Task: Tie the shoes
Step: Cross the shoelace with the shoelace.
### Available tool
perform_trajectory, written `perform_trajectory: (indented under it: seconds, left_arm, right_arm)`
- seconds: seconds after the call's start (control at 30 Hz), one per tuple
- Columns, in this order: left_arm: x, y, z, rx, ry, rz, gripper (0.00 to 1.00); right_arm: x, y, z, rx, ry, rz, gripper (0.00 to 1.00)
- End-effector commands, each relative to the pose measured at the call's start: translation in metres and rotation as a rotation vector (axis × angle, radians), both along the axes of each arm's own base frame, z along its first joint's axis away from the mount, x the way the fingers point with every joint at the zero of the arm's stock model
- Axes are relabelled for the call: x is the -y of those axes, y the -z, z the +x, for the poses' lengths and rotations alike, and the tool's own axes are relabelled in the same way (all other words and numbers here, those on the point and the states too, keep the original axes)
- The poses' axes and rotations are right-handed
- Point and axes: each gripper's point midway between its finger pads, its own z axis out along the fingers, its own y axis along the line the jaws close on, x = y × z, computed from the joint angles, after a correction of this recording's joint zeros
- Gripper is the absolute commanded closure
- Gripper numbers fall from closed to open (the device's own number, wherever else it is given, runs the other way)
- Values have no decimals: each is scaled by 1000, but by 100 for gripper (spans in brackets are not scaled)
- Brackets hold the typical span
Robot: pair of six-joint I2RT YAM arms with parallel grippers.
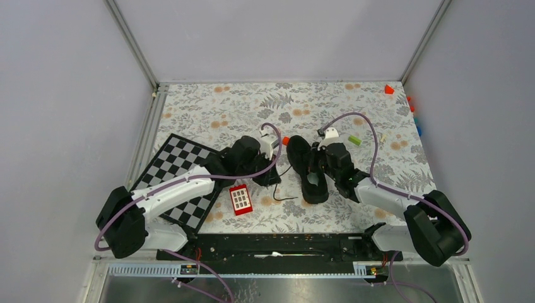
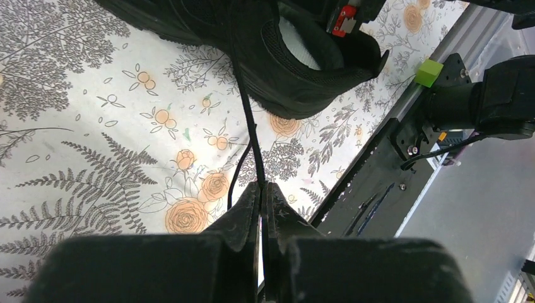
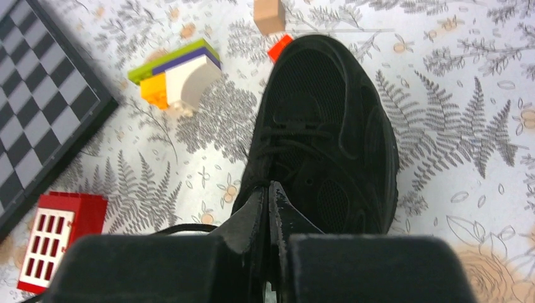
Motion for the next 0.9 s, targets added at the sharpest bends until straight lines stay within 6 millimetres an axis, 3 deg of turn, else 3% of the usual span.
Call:
perform_trajectory:
  seconds: [0.0,0.63,0.87]
  left_arm:
    - [12,-4,-4,-23,36,-43,100]
    - [19,-6,1,-18,47,-50,100]
    - [19,-14,6,13,42,-53,100]
  right_arm:
    - [-17,-30,10,133,-19,134,100]
    - [-15,-58,1,306,35,466,100]
    - [-28,-85,5,310,23,667,100]
